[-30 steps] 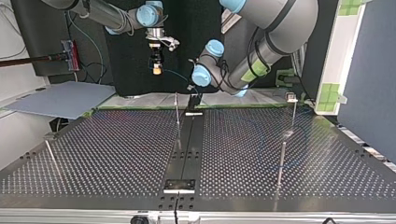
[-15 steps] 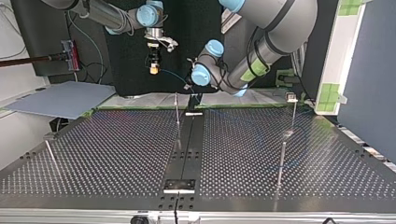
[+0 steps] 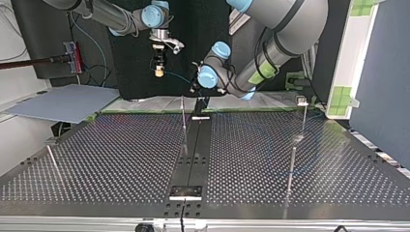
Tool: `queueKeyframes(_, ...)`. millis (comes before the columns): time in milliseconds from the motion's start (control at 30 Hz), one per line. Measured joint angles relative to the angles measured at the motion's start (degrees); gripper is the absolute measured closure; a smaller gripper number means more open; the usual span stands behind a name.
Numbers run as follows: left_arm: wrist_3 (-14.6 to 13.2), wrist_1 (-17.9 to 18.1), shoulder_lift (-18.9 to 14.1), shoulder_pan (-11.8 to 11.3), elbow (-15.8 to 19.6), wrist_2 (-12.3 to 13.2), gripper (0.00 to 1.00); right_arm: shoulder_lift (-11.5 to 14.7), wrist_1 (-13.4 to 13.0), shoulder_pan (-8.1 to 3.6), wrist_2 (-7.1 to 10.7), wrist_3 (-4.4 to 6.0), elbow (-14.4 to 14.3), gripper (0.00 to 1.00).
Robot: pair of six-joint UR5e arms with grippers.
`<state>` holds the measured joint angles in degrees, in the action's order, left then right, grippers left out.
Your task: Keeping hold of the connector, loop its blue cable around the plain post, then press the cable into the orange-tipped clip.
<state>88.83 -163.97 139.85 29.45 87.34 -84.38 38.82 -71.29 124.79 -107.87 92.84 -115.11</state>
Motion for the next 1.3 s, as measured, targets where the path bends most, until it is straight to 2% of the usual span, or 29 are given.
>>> queueKeyframes(200, -0.5, 1.0, 0.0, 0.1, 0.1, -0.4, 1.0, 0.0, 0.0, 0.0, -0.07, 0.0, 0.0, 1.0)
queueKeyframes(400, -2.0, 3.7, -0.1, 0.4, 2.4, -3.0, 1.0, 0.0, 0.1, -0.15, -0.21, 0.01, 0.2, 1.0)
queueKeyframes(633, 0.9, 7.3, -0.1, 0.9, 6.1, -5.5, 1.0, 0.0, 0.1, -0.28, -0.14, 0.0, 0.9, 1.0)
queueKeyframes(767, 2.3, 9.8, 0.0, 1.4, 7.8, -7.7, 1.0, 0.0, 0.1, -0.29, -0.14, -0.03, 1.2, 1.0)
queueKeyframes(1000, 5.1, 13.9, 0.0, 2.1, 8.3, -11.7, 1.0, -0.2, 0.0, -0.29, -0.25, -0.52, 1.6, 1.0)
queueKeyframes(1300, 5.6, 18.9, 0.0, 1.7, 8.1, -15.9, 1.0, -3.8, 0.7, -0.29, -0.39, -0.71, 4.3, 1.0)
